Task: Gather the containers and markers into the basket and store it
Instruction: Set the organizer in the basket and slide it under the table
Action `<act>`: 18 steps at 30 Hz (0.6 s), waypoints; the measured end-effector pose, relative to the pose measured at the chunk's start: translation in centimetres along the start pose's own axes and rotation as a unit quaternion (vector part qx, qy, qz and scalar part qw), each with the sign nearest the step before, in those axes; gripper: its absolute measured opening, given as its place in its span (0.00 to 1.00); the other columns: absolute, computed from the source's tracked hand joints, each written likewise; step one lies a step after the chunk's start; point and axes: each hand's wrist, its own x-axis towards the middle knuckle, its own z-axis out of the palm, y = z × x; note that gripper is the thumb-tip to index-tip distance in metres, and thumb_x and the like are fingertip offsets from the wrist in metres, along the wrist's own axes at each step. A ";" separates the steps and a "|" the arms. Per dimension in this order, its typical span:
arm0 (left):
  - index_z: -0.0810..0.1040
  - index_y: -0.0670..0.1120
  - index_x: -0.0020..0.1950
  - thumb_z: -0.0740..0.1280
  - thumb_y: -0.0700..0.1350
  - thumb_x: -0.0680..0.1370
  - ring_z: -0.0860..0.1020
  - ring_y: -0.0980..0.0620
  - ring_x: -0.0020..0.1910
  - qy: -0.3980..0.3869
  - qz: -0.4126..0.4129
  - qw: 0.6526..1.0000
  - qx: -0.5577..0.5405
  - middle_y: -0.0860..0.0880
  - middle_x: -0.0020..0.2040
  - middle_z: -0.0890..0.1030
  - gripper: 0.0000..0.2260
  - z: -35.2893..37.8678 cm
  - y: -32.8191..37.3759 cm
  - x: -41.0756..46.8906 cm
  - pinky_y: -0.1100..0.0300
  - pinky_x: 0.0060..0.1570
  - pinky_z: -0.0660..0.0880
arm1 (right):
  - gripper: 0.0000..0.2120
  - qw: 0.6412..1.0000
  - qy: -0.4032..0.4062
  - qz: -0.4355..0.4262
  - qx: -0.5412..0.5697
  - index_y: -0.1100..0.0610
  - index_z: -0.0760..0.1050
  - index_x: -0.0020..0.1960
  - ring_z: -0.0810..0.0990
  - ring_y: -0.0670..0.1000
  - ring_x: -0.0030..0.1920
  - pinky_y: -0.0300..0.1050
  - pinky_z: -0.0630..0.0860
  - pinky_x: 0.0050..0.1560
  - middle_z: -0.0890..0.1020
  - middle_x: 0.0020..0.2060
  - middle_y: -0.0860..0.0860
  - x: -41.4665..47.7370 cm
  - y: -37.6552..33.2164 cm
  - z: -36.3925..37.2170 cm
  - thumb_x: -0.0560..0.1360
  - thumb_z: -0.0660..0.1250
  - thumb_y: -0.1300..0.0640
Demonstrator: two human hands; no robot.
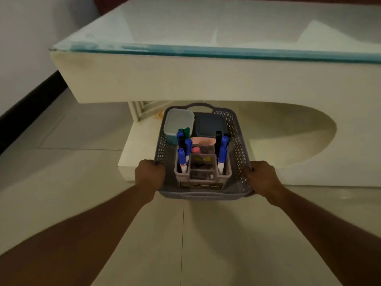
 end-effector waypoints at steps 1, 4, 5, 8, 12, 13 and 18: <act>0.80 0.35 0.55 0.63 0.40 0.78 0.77 0.43 0.42 -0.019 -0.008 0.999 -0.026 0.40 0.47 0.81 0.12 0.1 0.6 0.5 0.58 0.32 0.72 | 0.11 1.000 0.006 0.009 0.029 0.62 0.78 0.56 0.84 0.57 0.34 0.45 0.80 0.24 0.83 0.47 0.60 0.3 0.1 0.0 0.81 0.63 0.55; 0.78 0.36 0.58 0.66 0.42 0.77 0.81 0.41 0.49 -0.076 -0.025 0.995 -0.067 0.39 0.52 0.82 0.13 -0.7 2.1 0.9 0.55 0.38 0.77 | 0.13 0.992 0.011 0.040 0.117 0.62 0.77 0.57 0.84 0.59 0.42 0.53 0.84 0.35 0.83 0.51 0.61 -0.2 0.4 0.2 0.78 0.68 0.54; 0.78 0.37 0.59 0.67 0.42 0.77 0.81 0.40 0.51 -0.093 -0.036 0.992 -0.079 0.38 0.53 0.82 0.13 -0.8 2.1 0.6 0.51 0.42 0.80 | 0.15 0.988 0.005 0.054 0.147 0.62 0.77 0.59 0.84 0.59 0.44 0.55 0.85 0.40 0.83 0.52 0.60 -0.7 0.8 0.4 0.78 0.69 0.53; 0.74 0.39 0.64 0.63 0.44 0.80 0.80 0.39 0.56 -0.168 -0.095 0.972 -0.135 0.38 0.58 0.80 0.14 -0.9 1.3 -0.9 0.46 0.52 0.80 | 0.19 0.963 -0.047 0.139 0.228 0.58 0.73 0.60 0.82 0.61 0.50 0.57 0.84 0.44 0.78 0.54 0.57 -2.8 1.9 0.8 0.76 0.69 0.46; 0.70 0.38 0.69 0.57 0.39 0.83 0.78 0.36 0.59 -0.162 -0.125 0.961 -0.184 0.36 0.63 0.76 0.15 -0.1 0.9 -1.7 0.45 0.51 0.79 | 0.09 0.895 -0.133 0.162 0.395 0.63 0.74 0.57 0.82 0.62 0.53 0.56 0.84 0.44 0.79 0.52 0.60 -3.8 0.8 1.3 0.81 0.63 0.59; 0.70 0.37 0.69 0.57 0.39 0.83 0.78 0.36 0.58 -0.155 -0.127 0.963 -0.182 0.36 0.63 0.76 0.15 0.1 1.2 -1.4 0.44 0.49 0.80 | 0.06 0.889 -0.125 0.152 0.414 0.65 0.75 0.53 0.83 0.62 0.51 0.55 0.84 0.44 0.81 0.50 0.61 -3.6 0.4 1.5 0.80 0.61 0.64; 0.74 0.37 0.57 0.65 0.38 0.80 0.79 0.43 0.43 -0.142 -0.112 0.967 -0.181 0.40 0.50 0.77 0.08 0.0 3.6 0.3 0.52 0.29 0.79 | 0.03 0.896 -0.024 0.148 0.419 0.68 0.74 0.45 0.85 0.60 0.40 0.50 0.83 0.43 0.80 0.46 0.63 -1.2 -1.7 2.9 0.77 0.63 0.71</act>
